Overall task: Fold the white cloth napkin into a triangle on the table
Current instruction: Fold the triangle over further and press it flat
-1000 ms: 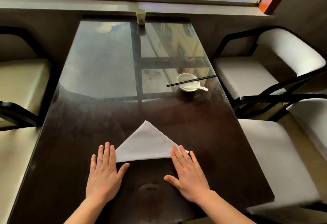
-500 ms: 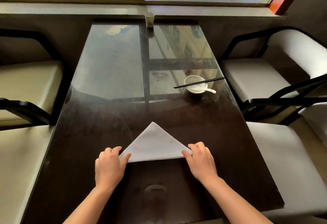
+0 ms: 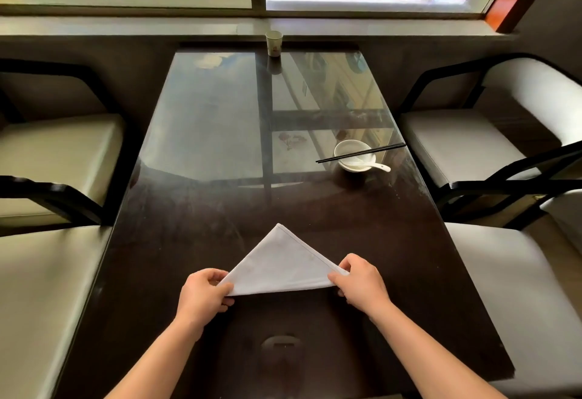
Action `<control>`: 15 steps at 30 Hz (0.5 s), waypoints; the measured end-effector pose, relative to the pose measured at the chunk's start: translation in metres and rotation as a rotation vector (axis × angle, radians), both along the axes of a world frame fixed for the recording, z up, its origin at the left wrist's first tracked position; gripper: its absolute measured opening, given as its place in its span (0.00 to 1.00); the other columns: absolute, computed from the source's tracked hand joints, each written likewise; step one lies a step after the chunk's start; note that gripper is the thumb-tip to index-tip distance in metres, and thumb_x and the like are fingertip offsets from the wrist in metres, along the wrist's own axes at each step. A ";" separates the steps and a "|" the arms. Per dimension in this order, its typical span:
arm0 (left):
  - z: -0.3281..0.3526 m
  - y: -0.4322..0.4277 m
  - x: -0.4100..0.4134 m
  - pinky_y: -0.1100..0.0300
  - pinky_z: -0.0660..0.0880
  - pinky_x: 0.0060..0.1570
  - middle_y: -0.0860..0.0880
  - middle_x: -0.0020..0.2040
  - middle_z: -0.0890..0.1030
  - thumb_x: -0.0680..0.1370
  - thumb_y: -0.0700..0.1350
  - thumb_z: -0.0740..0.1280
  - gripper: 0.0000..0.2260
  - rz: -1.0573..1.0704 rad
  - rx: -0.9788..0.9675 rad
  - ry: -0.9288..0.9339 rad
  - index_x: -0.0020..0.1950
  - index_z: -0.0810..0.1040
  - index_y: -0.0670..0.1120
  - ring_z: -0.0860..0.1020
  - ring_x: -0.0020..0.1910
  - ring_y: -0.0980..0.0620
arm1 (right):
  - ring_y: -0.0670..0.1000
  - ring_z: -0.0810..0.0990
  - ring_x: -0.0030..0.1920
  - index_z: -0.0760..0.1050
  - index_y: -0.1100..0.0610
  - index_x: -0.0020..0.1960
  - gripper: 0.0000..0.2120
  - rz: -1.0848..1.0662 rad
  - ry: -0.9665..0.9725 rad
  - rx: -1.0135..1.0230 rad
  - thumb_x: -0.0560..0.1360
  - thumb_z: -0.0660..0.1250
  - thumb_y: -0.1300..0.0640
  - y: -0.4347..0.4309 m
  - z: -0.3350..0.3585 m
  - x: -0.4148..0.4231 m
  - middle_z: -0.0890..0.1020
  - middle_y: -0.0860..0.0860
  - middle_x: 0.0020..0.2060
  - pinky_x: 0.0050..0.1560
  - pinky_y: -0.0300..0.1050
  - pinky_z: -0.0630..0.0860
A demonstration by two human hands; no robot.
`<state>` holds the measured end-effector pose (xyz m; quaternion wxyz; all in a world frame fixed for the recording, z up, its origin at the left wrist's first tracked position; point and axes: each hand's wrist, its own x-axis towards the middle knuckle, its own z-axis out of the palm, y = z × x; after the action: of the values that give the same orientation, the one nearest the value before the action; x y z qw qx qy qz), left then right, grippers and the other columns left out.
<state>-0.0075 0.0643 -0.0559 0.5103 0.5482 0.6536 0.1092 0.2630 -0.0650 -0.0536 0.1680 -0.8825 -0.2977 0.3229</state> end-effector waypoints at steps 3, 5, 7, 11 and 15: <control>-0.001 -0.002 -0.004 0.49 0.84 0.40 0.45 0.39 0.87 0.76 0.35 0.71 0.07 0.061 -0.069 -0.081 0.46 0.83 0.47 0.86 0.35 0.46 | 0.50 0.86 0.31 0.75 0.57 0.44 0.05 -0.143 0.208 0.103 0.73 0.71 0.61 0.000 0.005 0.001 0.85 0.53 0.36 0.33 0.51 0.85; -0.002 -0.004 -0.003 0.50 0.84 0.39 0.45 0.39 0.87 0.76 0.35 0.71 0.07 0.063 -0.069 -0.097 0.47 0.83 0.47 0.86 0.36 0.46 | 0.51 0.86 0.31 0.75 0.58 0.44 0.05 -0.174 0.245 0.139 0.74 0.70 0.64 -0.001 0.006 0.003 0.85 0.54 0.37 0.34 0.52 0.85; -0.003 -0.005 0.001 0.52 0.84 0.38 0.44 0.39 0.87 0.76 0.34 0.71 0.06 0.062 -0.062 -0.119 0.48 0.84 0.45 0.86 0.36 0.46 | 0.50 0.86 0.31 0.75 0.57 0.44 0.05 -0.180 0.231 0.138 0.75 0.70 0.64 -0.004 0.007 0.006 0.85 0.54 0.37 0.34 0.50 0.85; -0.006 -0.008 0.014 0.53 0.83 0.38 0.44 0.40 0.87 0.76 0.34 0.72 0.06 0.069 -0.052 -0.172 0.49 0.85 0.44 0.86 0.37 0.46 | 0.50 0.87 0.33 0.76 0.57 0.45 0.04 -0.192 0.227 0.161 0.76 0.69 0.64 -0.012 0.011 0.018 0.86 0.53 0.38 0.36 0.49 0.86; -0.006 -0.007 0.034 0.52 0.83 0.38 0.46 0.38 0.87 0.76 0.35 0.71 0.06 0.039 -0.031 -0.175 0.48 0.85 0.45 0.86 0.37 0.46 | 0.51 0.87 0.35 0.77 0.59 0.46 0.02 -0.225 0.246 0.199 0.76 0.69 0.64 -0.019 0.019 0.034 0.86 0.55 0.40 0.39 0.51 0.86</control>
<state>0.0267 0.0568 -0.0619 0.5718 0.5157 0.6186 0.1563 0.2966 -0.0837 -0.0350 0.3245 -0.8432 -0.2045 0.3767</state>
